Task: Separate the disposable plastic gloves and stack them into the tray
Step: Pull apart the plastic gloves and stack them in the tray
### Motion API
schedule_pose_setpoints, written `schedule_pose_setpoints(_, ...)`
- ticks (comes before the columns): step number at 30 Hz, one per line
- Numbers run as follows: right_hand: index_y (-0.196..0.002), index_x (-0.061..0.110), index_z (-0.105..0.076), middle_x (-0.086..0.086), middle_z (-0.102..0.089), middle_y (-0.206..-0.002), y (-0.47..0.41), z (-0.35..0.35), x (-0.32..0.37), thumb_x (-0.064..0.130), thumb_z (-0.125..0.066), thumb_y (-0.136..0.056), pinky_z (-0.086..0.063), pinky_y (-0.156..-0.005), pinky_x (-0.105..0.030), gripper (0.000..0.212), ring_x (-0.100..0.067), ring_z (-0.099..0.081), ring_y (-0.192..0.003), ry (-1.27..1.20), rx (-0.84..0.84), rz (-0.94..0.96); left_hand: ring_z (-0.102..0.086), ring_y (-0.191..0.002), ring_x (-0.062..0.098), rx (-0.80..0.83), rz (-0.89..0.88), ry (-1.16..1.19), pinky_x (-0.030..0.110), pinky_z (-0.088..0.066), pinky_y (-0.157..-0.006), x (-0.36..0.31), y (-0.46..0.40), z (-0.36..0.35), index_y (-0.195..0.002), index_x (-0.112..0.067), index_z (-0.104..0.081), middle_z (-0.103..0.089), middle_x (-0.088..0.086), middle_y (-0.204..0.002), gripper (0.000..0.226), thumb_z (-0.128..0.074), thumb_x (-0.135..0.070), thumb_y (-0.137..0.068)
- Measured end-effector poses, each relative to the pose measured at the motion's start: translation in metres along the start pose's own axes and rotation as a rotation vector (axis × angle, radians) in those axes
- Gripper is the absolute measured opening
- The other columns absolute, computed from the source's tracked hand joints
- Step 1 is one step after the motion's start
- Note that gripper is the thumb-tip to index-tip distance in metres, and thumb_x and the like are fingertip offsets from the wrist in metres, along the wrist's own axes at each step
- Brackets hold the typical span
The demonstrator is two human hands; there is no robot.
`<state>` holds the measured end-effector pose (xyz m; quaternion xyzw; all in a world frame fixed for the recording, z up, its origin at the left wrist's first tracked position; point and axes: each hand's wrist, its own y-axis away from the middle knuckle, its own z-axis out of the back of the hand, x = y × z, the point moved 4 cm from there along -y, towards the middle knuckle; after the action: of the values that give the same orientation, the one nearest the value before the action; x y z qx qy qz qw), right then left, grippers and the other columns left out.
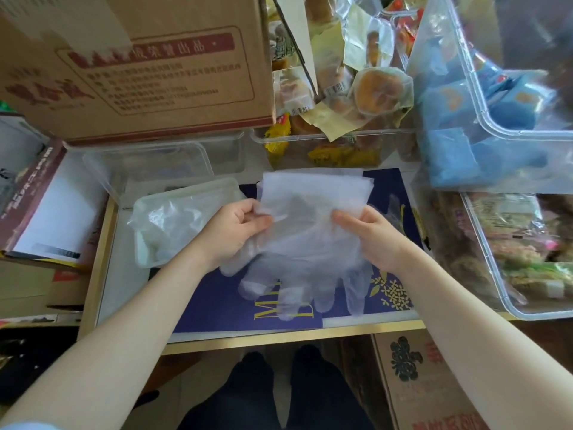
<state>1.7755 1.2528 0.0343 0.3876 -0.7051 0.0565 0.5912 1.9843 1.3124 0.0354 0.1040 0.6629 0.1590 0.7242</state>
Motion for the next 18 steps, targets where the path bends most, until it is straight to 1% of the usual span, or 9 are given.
schedule_pose_setpoints(2, -0.088, 0.009, -0.057, 0.007, -0.068, -0.064, 0.001, -0.003, -0.001, 0.008, -0.051, -0.091, -0.048, -0.051, -0.013, 0.007, -0.003, -0.064, -0.057, 0.044, 0.013, -0.034, -0.055, -0.071, 0.022, -0.055, -0.006, -0.024, 0.032, -0.045, -0.069, 0.004, -0.001, 0.002, -0.084, -0.011, -0.059, -0.061, 0.011, -0.076, 0.009, -0.055, -0.007, -0.092)
schedule_pose_setpoints(3, -0.085, 0.011, -0.055, 0.010, -0.066, -0.059, 0.000, -0.003, -0.003, 0.004, -0.050, -0.093, -0.045, -0.049, -0.010, 0.011, 0.001, -0.061, -0.053, 0.103, -0.010, -0.052, -0.054, -0.064, 0.021, -0.088, -0.007, -0.032, 0.029, -0.044, -0.062, 0.005, -0.002, 0.003, -0.082, -0.012, -0.058, -0.060, 0.011, -0.071, 0.012, -0.054, -0.009, -0.093)
schedule_pose_setpoints(4, -0.086, 0.013, -0.055, 0.010, -0.066, -0.061, -0.002, -0.002, -0.006, 0.004, -0.052, -0.093, -0.045, -0.051, -0.010, 0.012, 0.002, -0.061, -0.055, 0.166, -0.044, -0.075, -0.052, -0.055, 0.015, -0.125, -0.002, -0.061, 0.023, -0.041, -0.054, 0.007, -0.003, 0.004, -0.080, -0.013, -0.057, -0.059, 0.004, -0.062, 0.015, -0.054, -0.011, -0.094)
schedule_pose_setpoints(6, -0.094, 0.015, -0.060, 0.006, -0.068, -0.077, -0.007, 0.005, -0.018, 0.011, -0.060, -0.090, -0.050, -0.062, -0.017, 0.006, -0.007, -0.065, -0.071, 0.362, -0.142, -0.128, -0.044, -0.042, 0.006, -0.191, 0.036, -0.184, 0.017, -0.035, -0.043, 0.012, -0.006, 0.006, -0.076, -0.016, -0.055, -0.052, -0.009, -0.049, 0.018, -0.054, -0.012, -0.094)
schedule_pose_setpoints(9, -0.110, 0.010, -0.061, -0.004, -0.066, -0.096, -0.010, 0.034, -0.040, 0.023, -0.062, -0.088, -0.048, -0.076, -0.031, 0.025, -0.023, -0.062, -0.091, 0.882, -0.371, -0.180, -0.048, -0.063, 0.019, -0.245, 0.069, -0.434, 0.028, -0.034, -0.052, 0.021, -0.013, 0.006, -0.079, -0.016, -0.055, -0.055, -0.002, -0.066, 0.014, -0.054, -0.014, -0.093)
schedule_pose_setpoints(12, -0.132, 0.008, -0.042, -0.014, -0.045, -0.135, 0.003, 0.059, -0.051, 0.033, -0.058, -0.090, -0.039, -0.097, -0.042, 0.052, -0.033, -0.043, -0.122, 1.345, -0.525, -0.217, -0.050, -0.076, 0.025, -0.257, 0.061, -0.629, 0.031, -0.033, -0.059, 0.022, -0.014, 0.005, -0.086, -0.008, -0.056, -0.057, 0.006, -0.078, 0.012, -0.051, -0.016, -0.093)
schedule_pose_setpoints(15, -0.144, 0.006, -0.021, -0.018, -0.022, -0.151, 0.013, 0.076, -0.068, 0.046, -0.058, -0.087, -0.027, -0.108, -0.044, 0.079, -0.036, -0.023, -0.138, 1.460, -0.515, -0.303, -0.049, -0.074, 0.026, -0.286, 0.021, -0.704, 0.030, -0.032, -0.062, 0.019, -0.011, 0.004, -0.089, -0.005, -0.057, -0.056, 0.007, -0.077, 0.015, -0.049, -0.017, -0.094)
schedule_pose_setpoints(16, -0.145, 0.005, -0.019, -0.018, -0.022, -0.151, 0.014, 0.080, -0.072, 0.046, -0.059, -0.087, -0.028, -0.108, -0.043, 0.081, -0.035, -0.024, -0.137, 1.444, -0.514, -0.306, -0.049, -0.074, 0.025, -0.297, 0.012, -0.719, 0.030, -0.033, -0.062, 0.019, -0.011, 0.004, -0.089, -0.005, -0.057, -0.056, 0.006, -0.077, 0.016, -0.048, -0.017, -0.095)
schedule_pose_setpoints(18, -0.142, 0.005, -0.025, -0.017, -0.030, -0.147, 0.014, 0.084, -0.075, 0.038, -0.058, -0.089, -0.034, -0.103, -0.043, 0.070, -0.035, -0.033, -0.132, 1.459, -0.528, -0.276, -0.051, -0.076, 0.027, -0.303, -0.003, -0.755, 0.031, -0.036, -0.063, 0.022, -0.012, 0.005, -0.091, -0.006, -0.058, -0.058, 0.006, -0.080, 0.016, -0.047, -0.017, -0.095)
